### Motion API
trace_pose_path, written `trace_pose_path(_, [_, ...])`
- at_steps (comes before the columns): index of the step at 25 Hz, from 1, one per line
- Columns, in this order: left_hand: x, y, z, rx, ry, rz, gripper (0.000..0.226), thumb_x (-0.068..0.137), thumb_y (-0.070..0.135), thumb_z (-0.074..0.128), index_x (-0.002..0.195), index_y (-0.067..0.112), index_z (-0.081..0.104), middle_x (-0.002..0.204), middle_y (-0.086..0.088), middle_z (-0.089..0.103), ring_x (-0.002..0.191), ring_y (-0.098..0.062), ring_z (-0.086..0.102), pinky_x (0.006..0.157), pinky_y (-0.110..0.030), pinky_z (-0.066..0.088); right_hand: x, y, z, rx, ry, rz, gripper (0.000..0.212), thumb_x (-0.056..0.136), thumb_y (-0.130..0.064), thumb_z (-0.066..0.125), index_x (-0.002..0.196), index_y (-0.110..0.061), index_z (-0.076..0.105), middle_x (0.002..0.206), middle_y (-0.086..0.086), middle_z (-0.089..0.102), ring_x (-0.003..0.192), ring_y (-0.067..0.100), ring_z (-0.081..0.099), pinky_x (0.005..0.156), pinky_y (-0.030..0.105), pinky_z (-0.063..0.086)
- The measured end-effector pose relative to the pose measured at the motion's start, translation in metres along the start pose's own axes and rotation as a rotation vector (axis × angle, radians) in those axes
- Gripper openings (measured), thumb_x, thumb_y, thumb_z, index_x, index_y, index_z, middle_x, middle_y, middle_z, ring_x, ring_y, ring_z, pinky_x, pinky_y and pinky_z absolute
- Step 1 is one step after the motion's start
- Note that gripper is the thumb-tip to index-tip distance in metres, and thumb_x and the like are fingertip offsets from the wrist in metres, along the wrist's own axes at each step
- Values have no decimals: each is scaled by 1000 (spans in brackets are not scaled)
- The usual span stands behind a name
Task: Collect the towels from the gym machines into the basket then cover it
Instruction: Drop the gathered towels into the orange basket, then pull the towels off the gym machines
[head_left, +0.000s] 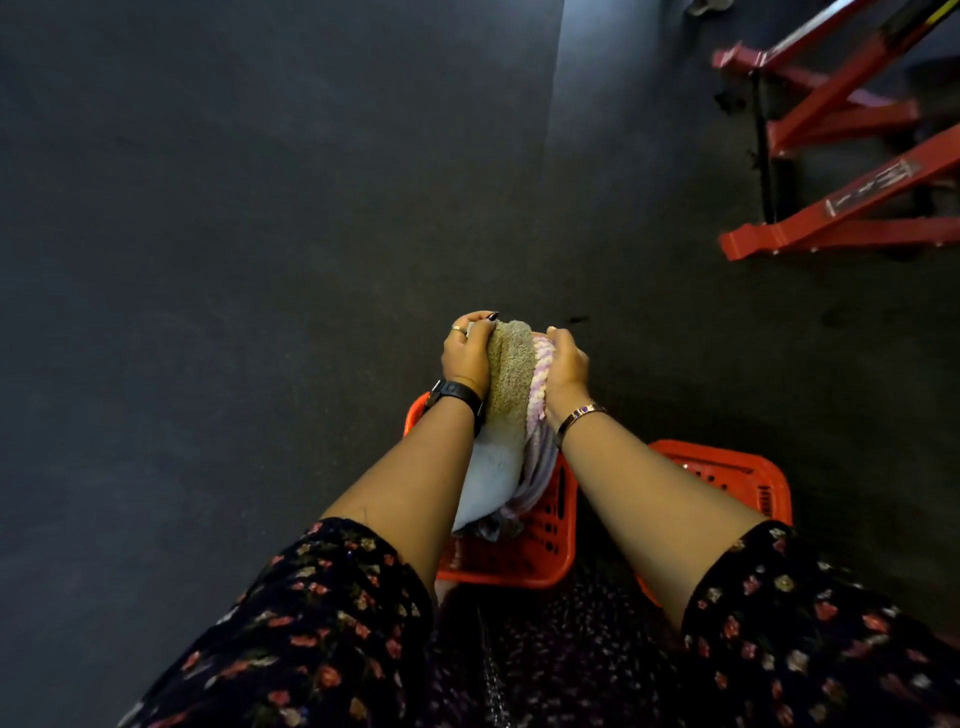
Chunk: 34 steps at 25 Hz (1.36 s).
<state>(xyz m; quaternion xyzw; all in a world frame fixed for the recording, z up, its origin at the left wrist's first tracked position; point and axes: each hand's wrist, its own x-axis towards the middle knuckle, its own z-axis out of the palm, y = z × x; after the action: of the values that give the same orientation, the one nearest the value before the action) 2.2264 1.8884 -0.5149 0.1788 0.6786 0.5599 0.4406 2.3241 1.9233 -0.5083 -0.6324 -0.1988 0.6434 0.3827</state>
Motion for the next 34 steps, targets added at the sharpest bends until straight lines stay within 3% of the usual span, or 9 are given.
trace_pose_path(5, [10, -52, -1, 12, -19, -141, 16, 91, 11, 50, 102, 12, 62, 86, 7, 60, 84, -7, 55, 76, -16, 44, 32, 46, -18, -73, 52, 115, 19, 86, -18, 55, 80, -4, 67, 76, 12, 67, 76, 25, 64, 75, 35, 52])
trace_pose_path(11, [9, -109, -13, 20, -10, -311, 22, 90, 11, 46, 99, 18, 65, 96, 0, 66, 96, -17, 60, 92, -31, 46, 51, 95, -41, -208, 87, 209, 19, 88, -17, 57, 72, -12, 67, 71, 5, 68, 69, 19, 66, 75, 34, 53])
trace_pose_path(16, [17, -135, -22, 121, -99, -496, 26, 89, 26, 47, 98, 13, 67, 97, -6, 67, 96, -22, 59, 88, -35, 47, 61, 117, -48, -347, -6, 262, 28, 89, -12, 51, 62, -17, 59, 56, -6, 56, 41, 7, 52, 40, 19, 43])
trace_pose_path(18, [21, -142, -25, 181, -131, -543, 23, 92, 21, 44, 86, 13, 64, 86, -5, 63, 89, -21, 54, 76, -31, 44, 69, 129, -53, -393, -27, 279, 22, 81, -15, 54, 61, -13, 63, 65, 4, 61, 59, 22, 60, 57, 29, 51])
trace_pose_path(20, [16, -140, -26, 149, -125, -571, 21, 92, 19, 44, 90, 13, 64, 91, -8, 64, 92, -22, 55, 78, -31, 43, 77, 138, -57, -446, -57, 257, 17, 80, -17, 54, 70, -13, 67, 81, 9, 67, 82, 29, 64, 82, 40, 53])
trace_pose_path(23, [13, -138, -25, 30, -87, -596, 25, 94, 21, 45, 96, 7, 65, 94, -7, 64, 93, -21, 55, 82, -30, 43, 80, 139, -58, -381, -50, 267, 16, 90, -15, 50, 83, -18, 64, 84, 12, 62, 81, 31, 61, 80, 42, 51])
trace_pose_path(27, [12, -127, -21, 15, -40, -554, 20, 95, 27, 43, 83, 17, 56, 83, -1, 58, 79, -16, 52, 73, -28, 39, 75, 130, -55, -312, -122, 241, 14, 84, -26, 55, 92, -17, 63, 117, 20, 64, 113, 37, 59, 102, 54, 44])
trace_pose_path(29, [5, -119, -19, -8, -38, -527, 22, 97, 30, 40, 95, 16, 57, 86, 3, 57, 76, -10, 52, 72, -26, 39, 59, 114, -57, -318, -134, 223, 22, 91, -29, 53, 110, -19, 59, 127, 16, 59, 120, 34, 55, 106, 51, 41])
trace_pose_path(34, [-5, -76, -8, -56, -41, -382, 46, 92, 36, 46, 129, 9, 53, 132, -7, 53, 128, -20, 46, 100, -30, 32, 33, 66, -66, -391, -194, 32, 44, 100, -28, 42, 142, -17, 41, 150, 3, 39, 139, 19, 34, 105, 25, 24])
